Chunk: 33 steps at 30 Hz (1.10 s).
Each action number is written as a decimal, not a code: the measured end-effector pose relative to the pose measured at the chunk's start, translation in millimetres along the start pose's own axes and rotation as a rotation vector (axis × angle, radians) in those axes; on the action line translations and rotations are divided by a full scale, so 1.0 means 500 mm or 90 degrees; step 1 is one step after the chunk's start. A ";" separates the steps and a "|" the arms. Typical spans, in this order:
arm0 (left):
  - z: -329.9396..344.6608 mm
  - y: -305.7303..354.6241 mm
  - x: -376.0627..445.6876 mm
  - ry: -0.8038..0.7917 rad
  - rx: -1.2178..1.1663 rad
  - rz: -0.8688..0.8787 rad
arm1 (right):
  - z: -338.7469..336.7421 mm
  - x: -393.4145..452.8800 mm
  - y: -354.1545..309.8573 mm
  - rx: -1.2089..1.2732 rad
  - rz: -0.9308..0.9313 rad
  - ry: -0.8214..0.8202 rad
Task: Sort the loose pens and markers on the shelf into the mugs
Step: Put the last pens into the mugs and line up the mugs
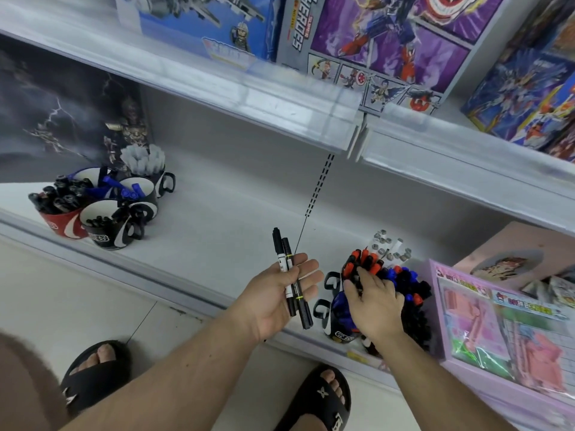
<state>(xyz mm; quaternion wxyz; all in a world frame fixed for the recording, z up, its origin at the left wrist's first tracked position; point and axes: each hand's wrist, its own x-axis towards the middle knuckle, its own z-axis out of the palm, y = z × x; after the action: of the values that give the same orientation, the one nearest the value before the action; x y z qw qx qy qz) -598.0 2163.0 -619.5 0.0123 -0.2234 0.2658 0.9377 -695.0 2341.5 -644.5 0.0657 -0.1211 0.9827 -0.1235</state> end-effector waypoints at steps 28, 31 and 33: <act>0.055 -0.018 -0.019 -0.257 0.953 0.048 | -0.188 -0.130 -0.082 0.532 -0.011 -0.007; 0.063 -0.026 -0.021 -0.247 1.072 0.090 | -0.185 -0.133 -0.070 0.638 0.042 -0.036; 0.067 -0.036 -0.020 -0.257 1.148 0.109 | -0.178 -0.137 -0.055 0.616 0.066 -0.022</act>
<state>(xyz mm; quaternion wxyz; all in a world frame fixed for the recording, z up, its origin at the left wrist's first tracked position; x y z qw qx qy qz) -600.2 2196.2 -599.0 0.1584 0.0583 0.9030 0.3952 -637.2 2353.0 -544.8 0.1365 -0.0296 0.8162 -0.5607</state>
